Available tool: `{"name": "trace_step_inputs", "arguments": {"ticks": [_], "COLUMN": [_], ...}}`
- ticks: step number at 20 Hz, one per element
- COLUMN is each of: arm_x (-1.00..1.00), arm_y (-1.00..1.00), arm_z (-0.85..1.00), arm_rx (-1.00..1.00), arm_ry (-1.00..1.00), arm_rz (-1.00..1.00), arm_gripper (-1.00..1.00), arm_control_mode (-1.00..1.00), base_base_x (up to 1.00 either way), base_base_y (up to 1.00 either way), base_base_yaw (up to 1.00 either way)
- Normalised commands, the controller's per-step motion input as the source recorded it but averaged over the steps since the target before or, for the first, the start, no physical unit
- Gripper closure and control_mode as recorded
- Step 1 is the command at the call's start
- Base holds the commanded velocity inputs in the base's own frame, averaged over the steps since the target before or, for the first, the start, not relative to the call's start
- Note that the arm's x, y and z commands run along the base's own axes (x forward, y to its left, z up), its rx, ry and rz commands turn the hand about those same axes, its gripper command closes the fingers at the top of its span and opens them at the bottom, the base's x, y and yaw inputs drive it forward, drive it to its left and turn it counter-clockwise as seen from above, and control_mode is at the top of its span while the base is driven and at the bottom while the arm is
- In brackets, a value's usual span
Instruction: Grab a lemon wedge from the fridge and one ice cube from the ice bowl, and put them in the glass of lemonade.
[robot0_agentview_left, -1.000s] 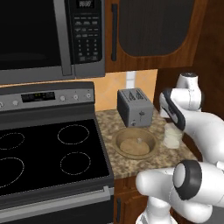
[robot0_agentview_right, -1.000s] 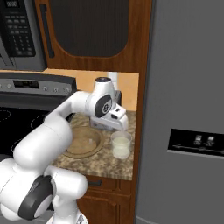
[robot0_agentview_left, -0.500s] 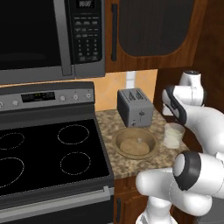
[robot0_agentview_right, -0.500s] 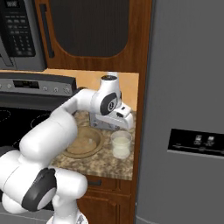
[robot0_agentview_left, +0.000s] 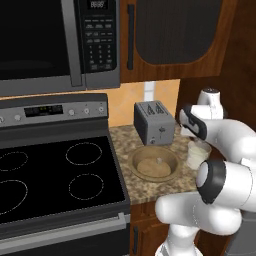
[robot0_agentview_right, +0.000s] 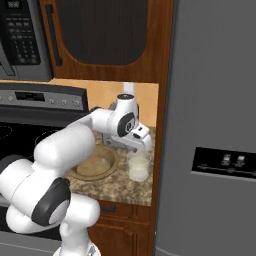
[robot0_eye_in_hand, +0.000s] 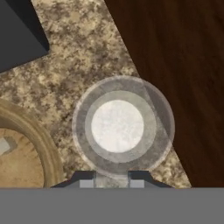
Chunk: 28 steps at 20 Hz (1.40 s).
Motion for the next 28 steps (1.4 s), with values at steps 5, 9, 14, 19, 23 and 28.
{"name": "trace_step_inputs", "arguments": {"ticks": [5,9,14,19,23,28], "arm_x": [0.05,0.01,0.39,0.05,-0.01,-0.01], "arm_y": [-0.04,-0.13,-0.12,0.00,0.00,0.00], "arm_z": [0.14,0.13,-0.13,-0.52,0.00,0.00], "arm_rx": [0.00,0.00,0.00,0.00,0.00,0.00], "arm_ry": [-0.02,-0.01,0.00,0.00,0.00,0.00], "arm_rz": [0.00,0.00,0.00,0.00,-0.01,-0.01], "arm_gripper": [1.00,1.00,1.00,1.00,-1.00,-1.00], "arm_control_mode": [-1.00,-1.00,-1.00,-1.00,-1.00,-1.00], "base_base_x": [0.00,0.00,0.00,0.00,0.00,0.00], "base_base_y": [0.00,0.00,0.00,0.00,0.00,0.00], "base_base_yaw": [0.00,0.00,0.00,0.00,0.00,0.00]}}
